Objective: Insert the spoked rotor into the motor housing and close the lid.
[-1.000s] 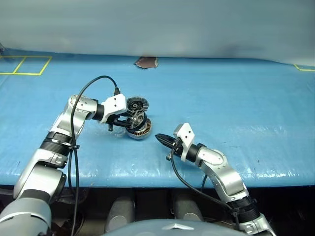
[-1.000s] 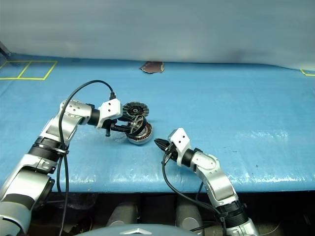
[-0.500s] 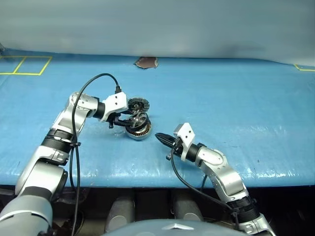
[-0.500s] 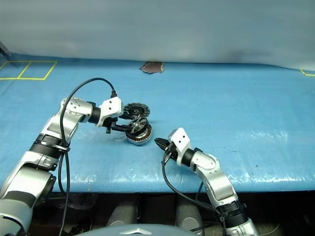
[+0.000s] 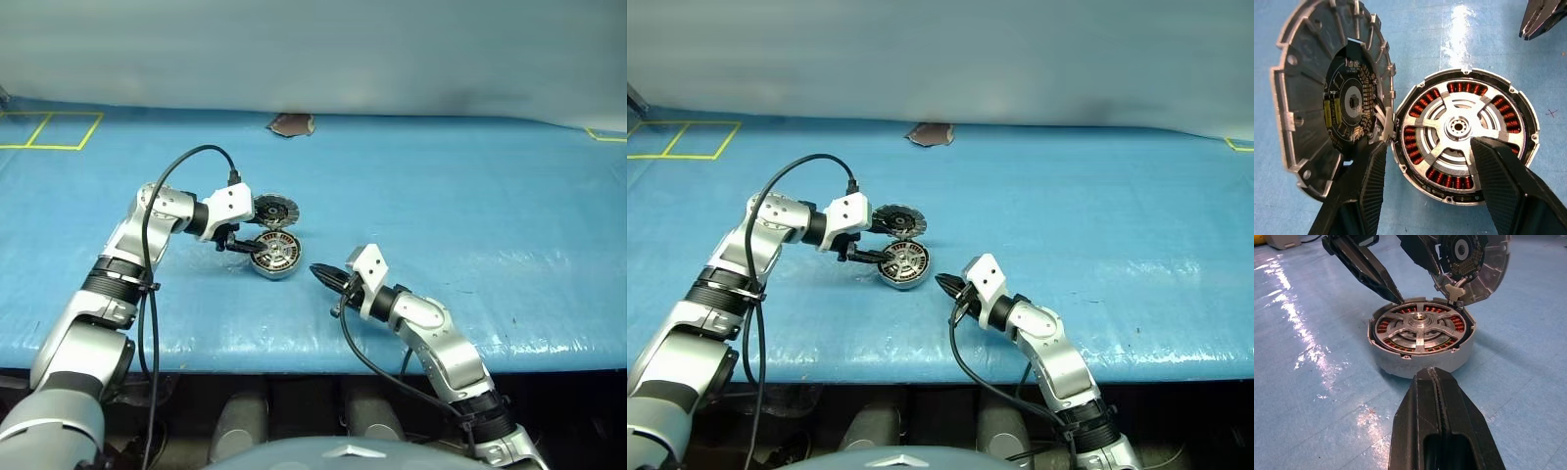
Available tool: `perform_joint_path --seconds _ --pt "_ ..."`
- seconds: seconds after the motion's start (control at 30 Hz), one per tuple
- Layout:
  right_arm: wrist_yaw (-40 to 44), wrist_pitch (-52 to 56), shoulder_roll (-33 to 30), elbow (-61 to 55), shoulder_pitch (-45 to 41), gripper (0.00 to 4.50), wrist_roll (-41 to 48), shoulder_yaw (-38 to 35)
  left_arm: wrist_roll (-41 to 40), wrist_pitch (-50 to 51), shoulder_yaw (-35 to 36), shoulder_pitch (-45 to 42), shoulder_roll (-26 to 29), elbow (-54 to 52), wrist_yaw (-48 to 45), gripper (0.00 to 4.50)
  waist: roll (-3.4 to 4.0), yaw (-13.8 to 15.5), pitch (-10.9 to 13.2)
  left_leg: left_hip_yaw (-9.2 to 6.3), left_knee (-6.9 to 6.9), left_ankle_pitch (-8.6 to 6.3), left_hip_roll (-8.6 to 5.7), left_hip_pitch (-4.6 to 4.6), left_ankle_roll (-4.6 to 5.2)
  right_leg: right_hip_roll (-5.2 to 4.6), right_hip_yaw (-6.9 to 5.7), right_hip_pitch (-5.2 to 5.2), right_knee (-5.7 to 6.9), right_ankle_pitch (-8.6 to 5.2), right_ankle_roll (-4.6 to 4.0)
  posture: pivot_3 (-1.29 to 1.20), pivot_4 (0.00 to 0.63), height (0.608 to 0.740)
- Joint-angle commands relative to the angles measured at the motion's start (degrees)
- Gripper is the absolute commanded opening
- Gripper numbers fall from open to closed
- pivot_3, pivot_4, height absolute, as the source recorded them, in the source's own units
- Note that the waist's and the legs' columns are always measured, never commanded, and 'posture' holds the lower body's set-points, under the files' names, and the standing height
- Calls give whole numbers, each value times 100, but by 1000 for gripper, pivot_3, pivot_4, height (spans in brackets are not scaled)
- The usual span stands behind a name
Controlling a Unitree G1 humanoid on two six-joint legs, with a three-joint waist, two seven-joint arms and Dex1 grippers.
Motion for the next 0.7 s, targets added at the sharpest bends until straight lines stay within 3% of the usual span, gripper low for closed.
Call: perform_joint_path --seconds 0.03,0.3,0.47,0.7 --pt "17 -129 18 -61 -80 0 14 -30 -208 77 243 1 84 -236 -59 2951 0 -1 0 0 0 0 0 0 0 0 0 0 0 0 0 0 150 740" --pt "-128 -174 33 -231 -144 0 115 -291 -1267 1063 983 556 388 -1051 -363 2951 0 -46 0 0 0 0 1 1 0 0 1 0 2 -1 -2 0 150 740" --pt "-373 -230 41 -58 -377 0 -24 -476 -1399 1216 1263 1195 655 -1511 -78 2951 0 -75 0 1 -6 0 2 10 0 0 4 3 3 -2 -5 0 150 740" --pt "-506 -459 153 635 -1082 0 -80 -636 -1693 866 1501 1807 351 -1602 120 2951 0 -54 0 2 -2 1 1 13 -1 -1 5 6 4 -1 -7 0 150 740"
